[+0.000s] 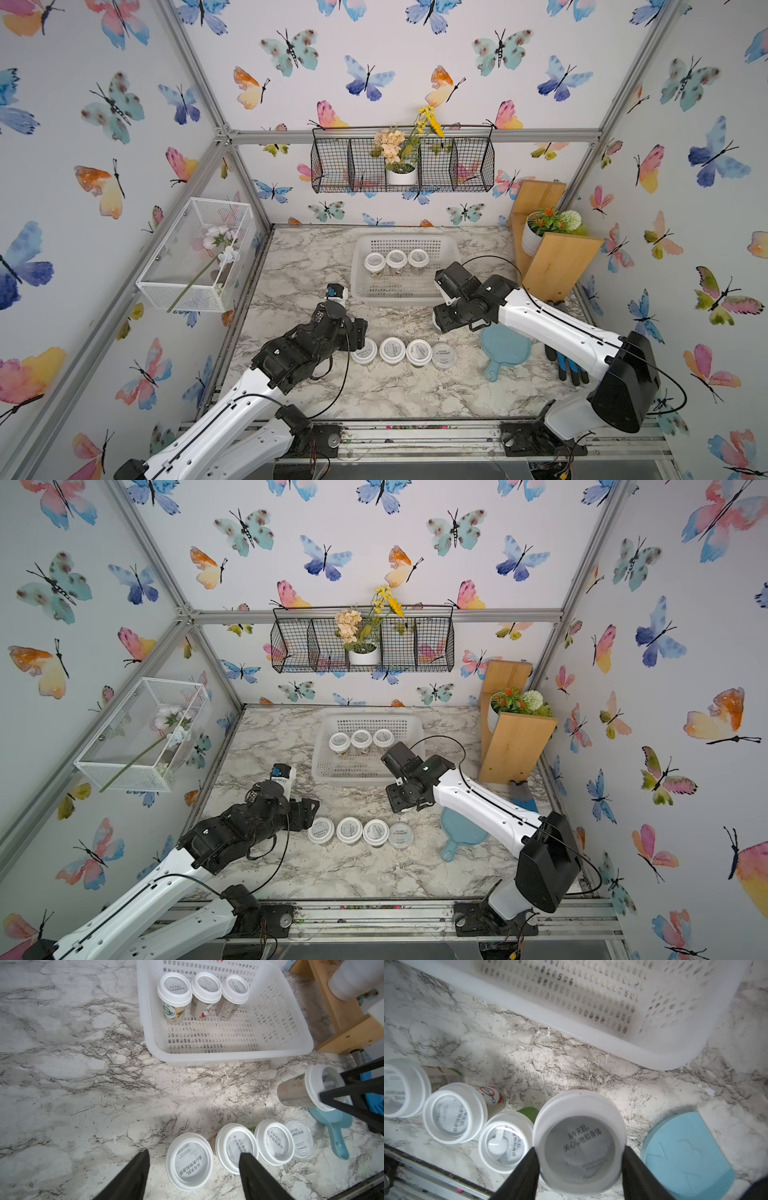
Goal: Put the yogurt in the basket
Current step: Pick up the yogurt from the center of the board.
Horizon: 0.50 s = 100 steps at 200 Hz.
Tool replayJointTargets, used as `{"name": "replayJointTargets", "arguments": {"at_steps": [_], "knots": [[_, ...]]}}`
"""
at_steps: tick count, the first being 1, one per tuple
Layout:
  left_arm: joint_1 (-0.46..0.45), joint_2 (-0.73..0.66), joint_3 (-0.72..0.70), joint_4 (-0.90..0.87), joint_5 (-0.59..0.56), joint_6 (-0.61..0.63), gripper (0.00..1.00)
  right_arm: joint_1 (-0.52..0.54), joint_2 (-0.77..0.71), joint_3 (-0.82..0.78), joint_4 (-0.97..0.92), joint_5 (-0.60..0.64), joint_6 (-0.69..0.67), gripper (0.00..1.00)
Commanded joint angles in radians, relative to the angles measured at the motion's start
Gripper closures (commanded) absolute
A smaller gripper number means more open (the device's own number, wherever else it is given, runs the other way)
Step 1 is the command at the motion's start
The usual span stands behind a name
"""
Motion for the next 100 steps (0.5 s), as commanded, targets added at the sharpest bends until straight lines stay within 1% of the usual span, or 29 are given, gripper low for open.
{"name": "replayJointTargets", "arguments": {"at_steps": [1, 34, 100], "knots": [[0.001, -0.002, -0.004, 0.008, 0.045, 0.011, 0.27, 0.006, -0.041, 0.065, -0.075, -0.002, -0.018, 0.45], [0.001, -0.001, -0.004, 0.008, 0.045, 0.014, 0.27, 0.005, -0.038, 0.178, -0.14, -0.001, -0.038, 0.43], [0.001, -0.002, -0.004, 0.008, 0.043, 0.012, 0.27, -0.005, 0.079, 0.366, -0.177, 0.051, -0.094, 0.41]]}}
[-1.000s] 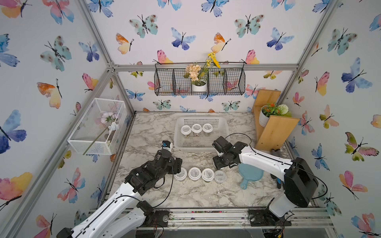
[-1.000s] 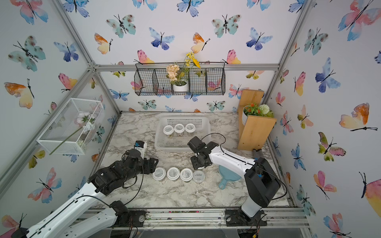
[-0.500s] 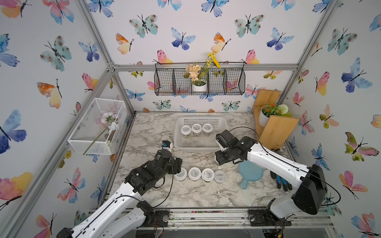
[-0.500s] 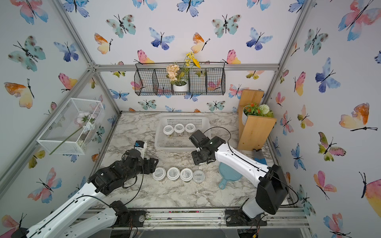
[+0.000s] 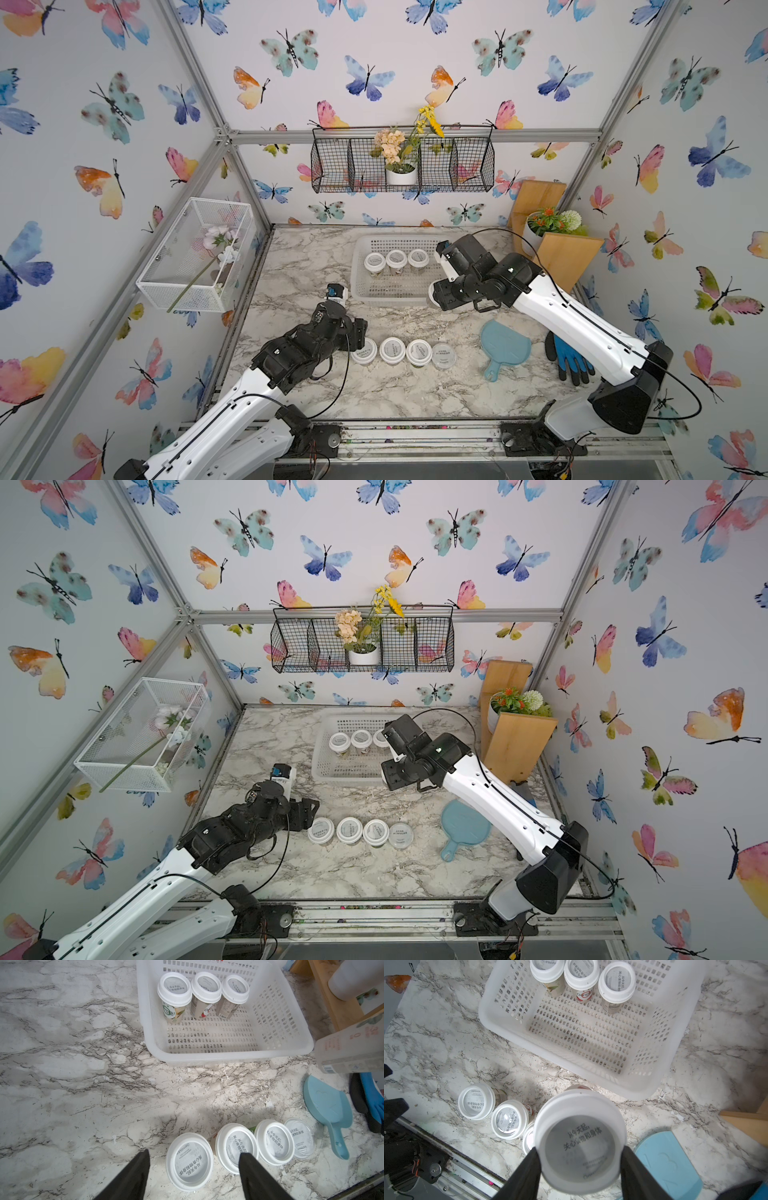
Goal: Put the yogurt in the basket
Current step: Pick up the yogurt from the center of the board, then place the yogurt in the basket.
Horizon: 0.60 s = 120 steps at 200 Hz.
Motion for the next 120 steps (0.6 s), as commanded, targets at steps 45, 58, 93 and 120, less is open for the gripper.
{"name": "replayJointTargets", "arguments": {"at_steps": [45, 58, 93, 120], "knots": [[0.001, -0.007, -0.004, 0.006, 0.043, 0.012, 0.27, -0.085, 0.172, 0.148, -0.029, 0.075, -0.091, 0.41], [0.001, -0.008, -0.004, 0.007, 0.043, 0.012, 0.27, -0.12, 0.202, 0.165, -0.013, 0.062, -0.112, 0.41], [-0.001, -0.007, -0.006, 0.006, 0.043, 0.011, 0.27, -0.191, 0.286, 0.225, 0.024, 0.038, -0.152, 0.41], [0.0, -0.009, -0.006, 0.006, 0.043, 0.01, 0.27, -0.225, 0.351, 0.268, 0.04, 0.019, -0.172, 0.41]]}}
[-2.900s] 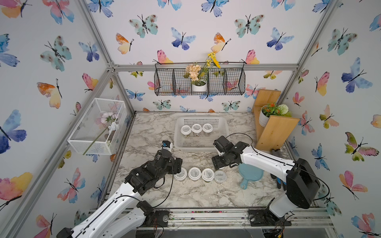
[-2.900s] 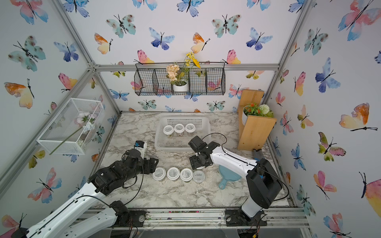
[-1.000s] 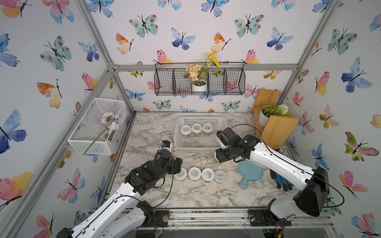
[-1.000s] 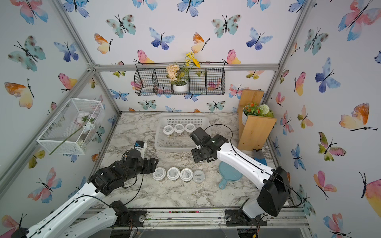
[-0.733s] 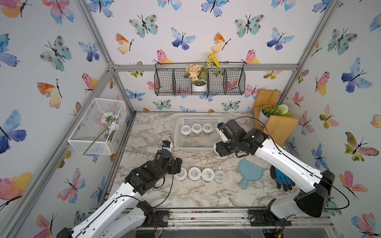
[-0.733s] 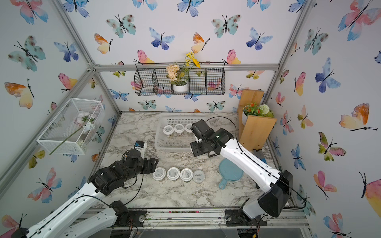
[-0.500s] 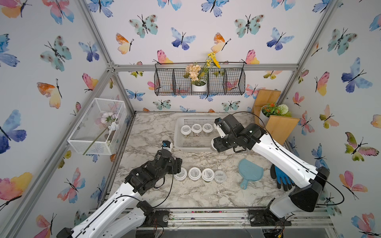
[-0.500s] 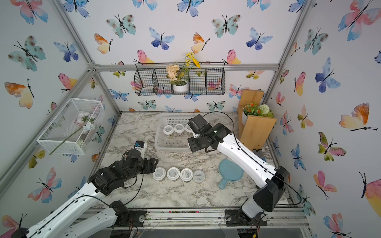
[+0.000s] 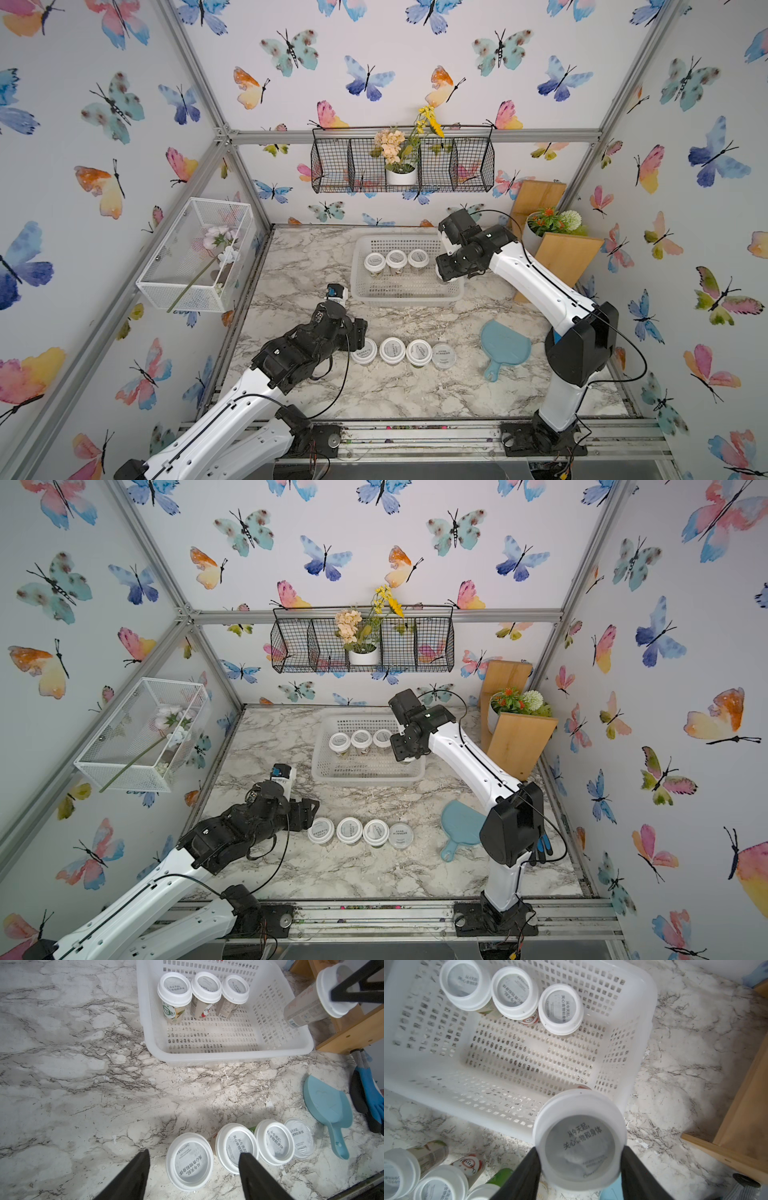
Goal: Put the yogurt in the basket
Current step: Place the yogurt in the basket.
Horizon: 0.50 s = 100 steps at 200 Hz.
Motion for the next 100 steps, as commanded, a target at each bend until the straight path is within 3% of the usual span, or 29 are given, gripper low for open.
{"name": "replayJointTargets", "arguments": {"at_steps": [1, 100], "knots": [[0.0, -0.007, -0.006, 0.006, 0.043, 0.01, 0.27, -0.016, 0.045, 0.049, 0.024, -0.017, -0.038, 0.41], [0.0, 0.003, -0.007, 0.01, 0.057, 0.016, 0.27, -0.077, 0.26, 0.133, 0.154, -0.045, -0.039, 0.42]]}}
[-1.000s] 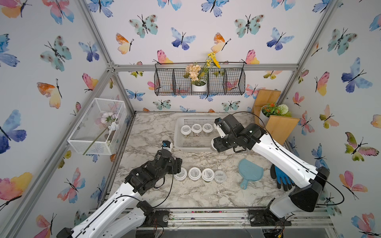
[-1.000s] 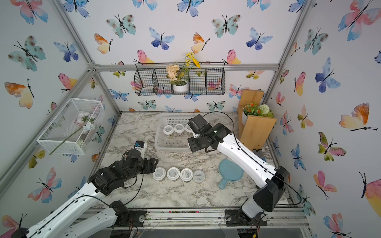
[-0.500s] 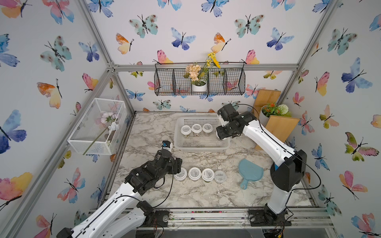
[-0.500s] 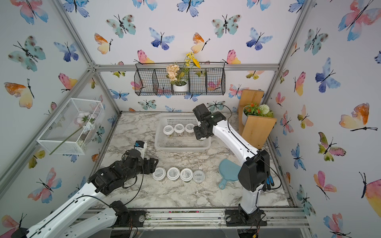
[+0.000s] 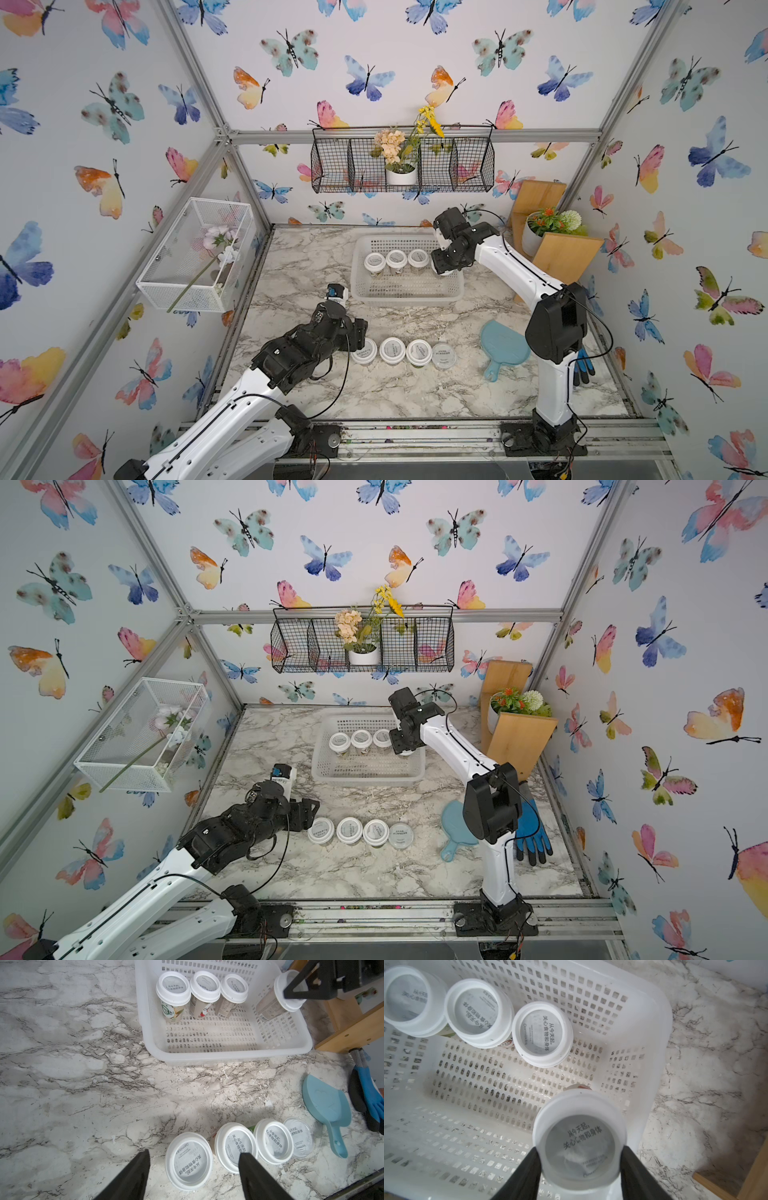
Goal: Put the yogurt in the basket
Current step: Place the yogurt in the basket.
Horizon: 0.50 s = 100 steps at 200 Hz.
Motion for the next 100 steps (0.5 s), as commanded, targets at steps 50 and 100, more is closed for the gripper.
{"name": "replayJointTargets", "arguments": {"at_steps": [50, 100], "knots": [[0.0, 0.002, -0.009, 0.012, 0.047, 0.014, 0.27, -0.024, 0.154, 0.117, 0.076, -0.011, 0.016, 0.42], [-0.001, -0.009, -0.01, 0.017, 0.058, 0.014, 0.27, -0.038, 0.214, 0.186, 0.063, 0.01, 0.033, 0.42]]}}
